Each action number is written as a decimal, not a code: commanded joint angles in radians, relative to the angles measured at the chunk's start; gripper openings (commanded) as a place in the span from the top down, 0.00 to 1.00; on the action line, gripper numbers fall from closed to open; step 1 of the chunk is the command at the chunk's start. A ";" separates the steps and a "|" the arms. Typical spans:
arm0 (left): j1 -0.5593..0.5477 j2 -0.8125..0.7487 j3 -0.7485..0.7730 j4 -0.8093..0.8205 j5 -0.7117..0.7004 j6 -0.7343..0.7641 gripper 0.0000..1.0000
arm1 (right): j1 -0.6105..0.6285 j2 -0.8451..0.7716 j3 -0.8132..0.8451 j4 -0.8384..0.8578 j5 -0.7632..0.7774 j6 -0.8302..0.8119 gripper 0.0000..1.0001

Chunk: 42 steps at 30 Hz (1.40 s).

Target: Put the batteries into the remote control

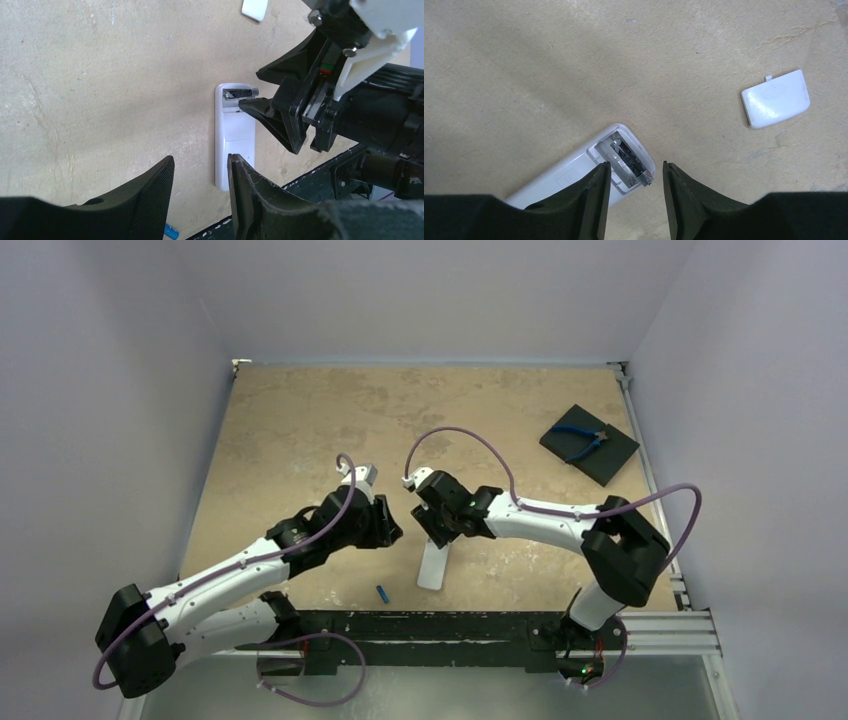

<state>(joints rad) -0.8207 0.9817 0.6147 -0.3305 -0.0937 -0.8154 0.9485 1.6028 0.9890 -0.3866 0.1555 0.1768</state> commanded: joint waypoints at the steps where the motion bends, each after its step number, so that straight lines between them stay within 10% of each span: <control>1: -0.004 -0.026 -0.013 -0.038 -0.027 0.026 0.56 | -0.004 0.023 0.050 -0.011 -0.010 -0.027 0.50; 42: -0.003 0.012 -0.005 -0.015 -0.018 0.043 0.56 | -0.005 0.105 0.062 0.002 -0.030 -0.006 0.65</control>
<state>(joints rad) -0.8207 0.9878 0.5964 -0.3641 -0.1024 -0.7914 0.9478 1.7176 1.0416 -0.3965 0.1337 0.1688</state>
